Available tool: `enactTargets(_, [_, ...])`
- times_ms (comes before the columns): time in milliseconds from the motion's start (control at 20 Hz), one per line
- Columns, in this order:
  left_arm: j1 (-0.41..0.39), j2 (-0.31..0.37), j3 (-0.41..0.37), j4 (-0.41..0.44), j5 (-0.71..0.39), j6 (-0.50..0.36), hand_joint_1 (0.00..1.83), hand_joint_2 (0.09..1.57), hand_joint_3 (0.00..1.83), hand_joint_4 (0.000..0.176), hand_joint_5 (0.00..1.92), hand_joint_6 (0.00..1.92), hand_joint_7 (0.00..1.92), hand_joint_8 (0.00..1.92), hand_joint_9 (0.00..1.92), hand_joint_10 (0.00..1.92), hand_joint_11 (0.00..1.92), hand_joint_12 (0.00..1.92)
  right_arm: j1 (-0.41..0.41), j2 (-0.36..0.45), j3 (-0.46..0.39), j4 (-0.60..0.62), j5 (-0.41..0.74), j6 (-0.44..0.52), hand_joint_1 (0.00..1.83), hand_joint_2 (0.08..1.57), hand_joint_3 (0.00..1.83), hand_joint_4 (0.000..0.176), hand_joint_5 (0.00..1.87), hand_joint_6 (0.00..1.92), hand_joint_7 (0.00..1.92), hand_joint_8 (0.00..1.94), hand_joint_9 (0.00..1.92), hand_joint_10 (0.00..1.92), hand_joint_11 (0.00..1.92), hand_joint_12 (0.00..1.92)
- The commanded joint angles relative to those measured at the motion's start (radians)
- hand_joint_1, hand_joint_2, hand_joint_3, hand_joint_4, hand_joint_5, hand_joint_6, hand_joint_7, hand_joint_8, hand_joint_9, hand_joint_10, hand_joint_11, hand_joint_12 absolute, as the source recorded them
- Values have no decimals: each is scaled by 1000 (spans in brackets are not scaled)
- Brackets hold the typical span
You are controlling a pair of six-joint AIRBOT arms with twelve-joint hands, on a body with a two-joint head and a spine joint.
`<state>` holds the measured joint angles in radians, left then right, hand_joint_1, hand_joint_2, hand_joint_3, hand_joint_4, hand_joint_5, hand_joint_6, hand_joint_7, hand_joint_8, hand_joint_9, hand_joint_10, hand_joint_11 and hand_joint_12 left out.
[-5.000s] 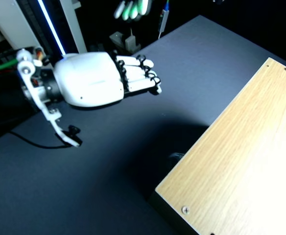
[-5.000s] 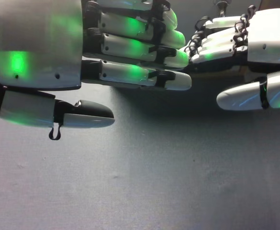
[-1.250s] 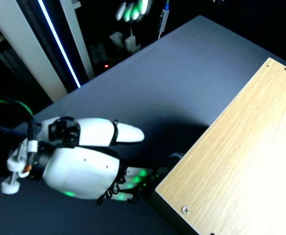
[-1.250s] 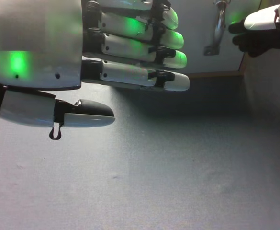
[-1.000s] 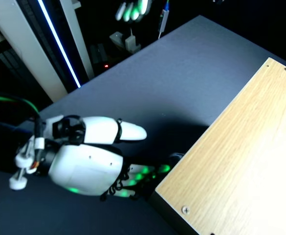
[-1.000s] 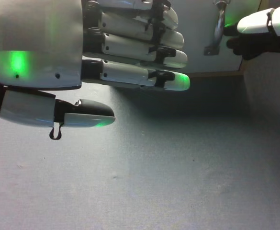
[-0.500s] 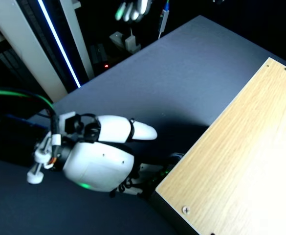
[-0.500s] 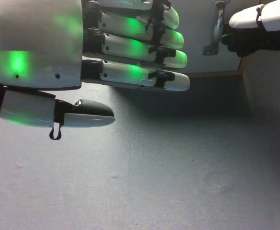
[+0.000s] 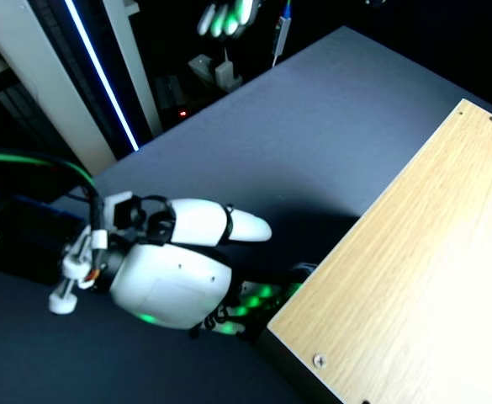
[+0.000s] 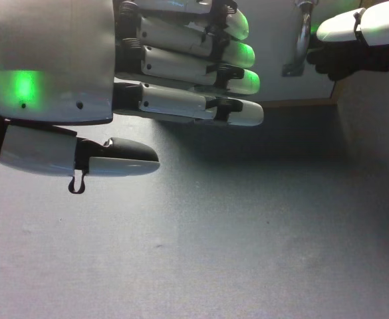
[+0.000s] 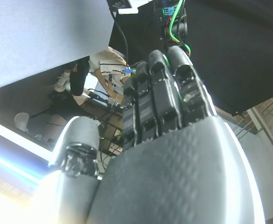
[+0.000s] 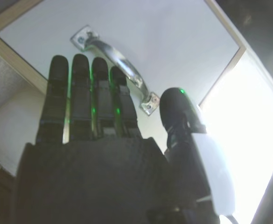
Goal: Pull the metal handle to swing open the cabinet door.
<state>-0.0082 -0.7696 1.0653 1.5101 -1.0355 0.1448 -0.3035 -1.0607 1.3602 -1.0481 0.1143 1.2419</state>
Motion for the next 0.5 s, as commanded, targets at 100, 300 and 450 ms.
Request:
enactTargets(100, [-12, 6, 0, -92, -24, 5, 0, 1571, 115, 0, 275, 2, 333, 1, 326, 2, 0, 761, 12, 11, -9, 12, 90, 13, 0, 1571, 59, 0, 238, 1, 323, 1, 308, 0, 0, 794])
enactTargets(300, [-12, 6, 0, -92, -24, 5, 0, 1571, 120, 0, 277, 1, 339, 2, 334, 3, 0, 778, 12, 21, -19, -1, 104, 13, 0, 1571, 59, 0, 245, 3, 335, 4, 324, 5, 0, 810])
enactTargets(450, [-12, 6, 0, -92, -24, 5, 0, 1571, 120, 0, 267, 0, 333, 0, 331, 0, 0, 788, 12, 29, -28, -17, 119, 13, 0, 1571, 60, 0, 245, 0, 340, 3, 325, 2, 0, 826])
